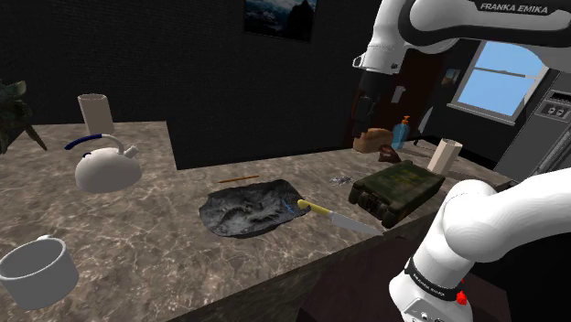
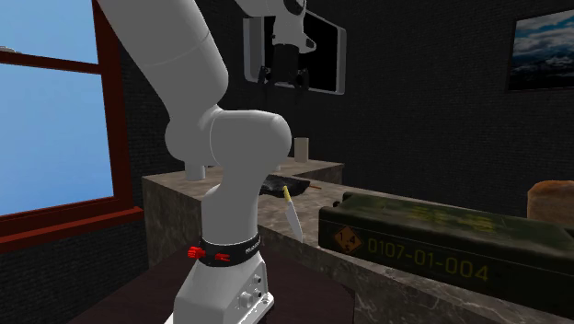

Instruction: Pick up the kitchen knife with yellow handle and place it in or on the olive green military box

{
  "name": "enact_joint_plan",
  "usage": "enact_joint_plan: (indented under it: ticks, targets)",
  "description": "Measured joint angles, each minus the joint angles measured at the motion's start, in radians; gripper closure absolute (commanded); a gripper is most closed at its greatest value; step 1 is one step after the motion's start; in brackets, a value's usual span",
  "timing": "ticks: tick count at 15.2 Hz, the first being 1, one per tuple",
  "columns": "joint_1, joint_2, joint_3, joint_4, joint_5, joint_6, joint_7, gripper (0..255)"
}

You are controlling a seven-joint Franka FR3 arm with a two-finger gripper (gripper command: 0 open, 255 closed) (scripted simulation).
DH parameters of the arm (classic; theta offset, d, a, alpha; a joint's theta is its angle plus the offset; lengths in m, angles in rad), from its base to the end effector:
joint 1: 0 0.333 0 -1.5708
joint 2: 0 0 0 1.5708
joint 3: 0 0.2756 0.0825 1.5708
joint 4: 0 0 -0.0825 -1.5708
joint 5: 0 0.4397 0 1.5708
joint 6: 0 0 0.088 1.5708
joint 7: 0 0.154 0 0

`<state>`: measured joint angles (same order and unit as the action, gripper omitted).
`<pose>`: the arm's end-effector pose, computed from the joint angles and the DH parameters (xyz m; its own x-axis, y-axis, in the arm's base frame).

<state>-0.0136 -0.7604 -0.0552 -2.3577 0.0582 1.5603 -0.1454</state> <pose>0.3935 -0.0186 0.5034 0.9954 0.0930 -0.0234 0.0903 -0.9908 -0.1005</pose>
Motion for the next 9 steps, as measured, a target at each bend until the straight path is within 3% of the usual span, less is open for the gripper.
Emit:
enact_joint_plan:
  ticks: [3, 9]
  targets:
    - [0.004, -0.008, -0.007, -0.045, -0.005, 0.034, -0.024, 0]
    - [0.024, 0.012, -0.046, -0.217, -0.029, 0.219, -0.142, 0]
